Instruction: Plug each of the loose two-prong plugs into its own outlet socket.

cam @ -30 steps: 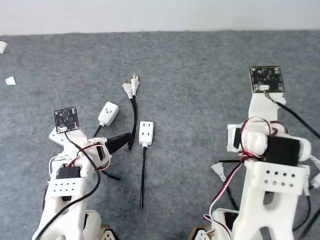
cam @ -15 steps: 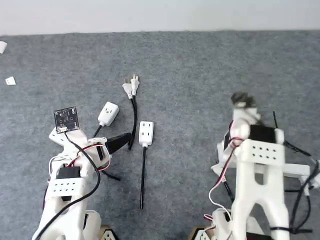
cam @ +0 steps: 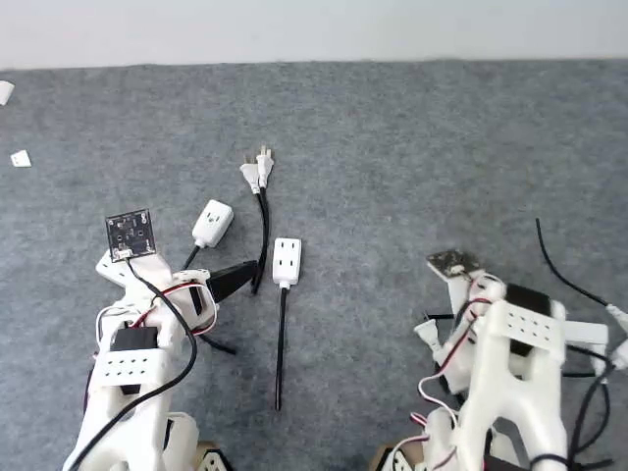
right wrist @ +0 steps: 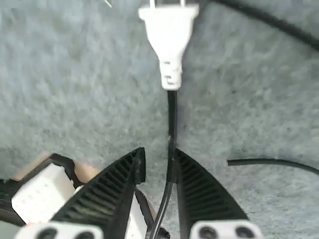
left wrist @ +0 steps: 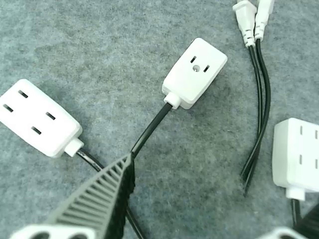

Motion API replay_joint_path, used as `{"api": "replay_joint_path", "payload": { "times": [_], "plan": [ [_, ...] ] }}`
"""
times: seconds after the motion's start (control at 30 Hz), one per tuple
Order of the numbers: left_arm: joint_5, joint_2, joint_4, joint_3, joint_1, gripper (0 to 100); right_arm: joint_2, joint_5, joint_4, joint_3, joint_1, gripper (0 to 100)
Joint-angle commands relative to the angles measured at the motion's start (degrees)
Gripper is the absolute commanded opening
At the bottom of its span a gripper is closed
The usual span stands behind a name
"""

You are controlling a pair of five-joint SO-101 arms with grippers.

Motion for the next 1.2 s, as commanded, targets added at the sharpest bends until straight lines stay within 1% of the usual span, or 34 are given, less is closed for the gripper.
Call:
{"api": "replay_joint_path", "payload": {
  "times": [0.0,0.13,0.3,0.47,0.73,0.87,1.17],
  "plan": [
    [-0.18,-0.97,-1.23,-1.45,0.18,51,-1.45,4.84,-0.4,0.79,4.35,7.6],
    [-0.18,-0.97,-1.23,-1.45,0.18,51,-1.45,10.11,-1.45,3.87,6.99,7.6],
    [-0.18,-0.97,-1.23,-1.45,0.18,51,-1.45,11.69,-8.84,6.33,10.68,7.6],
    [-0.26,-1.05,-1.23,-1.45,0.18,51,-1.45,16.53,-10.24,6.59,12.79,7.7],
    [-0.26,-1.05,-1.23,-1.45,0.18,51,-1.1,16.7,-10.15,9.41,12.18,7.8],
    [-0.26,-1.05,-1.23,-1.45,0.18,51,-1.01,16.7,-10.07,11.43,9.63,7.7],
    [-0.26,-1.23,-1.23,-1.36,0.18,51,-0.92,16.88,-10.59,11.69,9.71,7.3]
  ]
}}
